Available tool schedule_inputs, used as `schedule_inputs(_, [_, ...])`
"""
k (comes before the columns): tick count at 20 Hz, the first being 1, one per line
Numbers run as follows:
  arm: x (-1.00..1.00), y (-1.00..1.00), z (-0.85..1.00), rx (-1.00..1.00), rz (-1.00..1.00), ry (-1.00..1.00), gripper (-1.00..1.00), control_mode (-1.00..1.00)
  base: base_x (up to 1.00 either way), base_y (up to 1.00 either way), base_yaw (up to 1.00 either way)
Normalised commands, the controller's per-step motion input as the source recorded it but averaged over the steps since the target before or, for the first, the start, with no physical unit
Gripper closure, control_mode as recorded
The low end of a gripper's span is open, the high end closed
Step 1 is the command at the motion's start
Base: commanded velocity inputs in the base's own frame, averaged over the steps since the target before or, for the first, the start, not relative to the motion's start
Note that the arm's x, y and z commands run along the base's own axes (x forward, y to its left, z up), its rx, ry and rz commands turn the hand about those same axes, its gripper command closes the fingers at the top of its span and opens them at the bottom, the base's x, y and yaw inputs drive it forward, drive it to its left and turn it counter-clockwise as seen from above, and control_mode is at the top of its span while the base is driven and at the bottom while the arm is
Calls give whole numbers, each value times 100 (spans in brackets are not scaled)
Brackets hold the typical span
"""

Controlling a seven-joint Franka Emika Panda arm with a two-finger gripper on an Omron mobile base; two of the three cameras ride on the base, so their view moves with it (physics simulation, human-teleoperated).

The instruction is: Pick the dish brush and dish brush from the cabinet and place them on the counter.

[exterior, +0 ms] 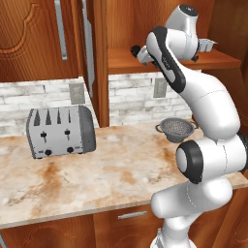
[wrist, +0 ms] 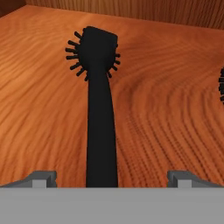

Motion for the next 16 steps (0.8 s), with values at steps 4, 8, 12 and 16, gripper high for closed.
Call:
schedule_inputs(4, [0, 2, -2, 0, 0, 0, 100, -100, 0, 0, 0])
schedule_inputs(8, [0, 0, 0, 0, 0, 0, 100, -100, 0, 0, 0])
schedule_inputs(12, [0, 0, 0, 0, 0, 0, 100, -100, 0, 0, 0])
schedule_inputs(16, [0, 0, 2, 0, 0, 0, 100, -100, 0, 0, 0])
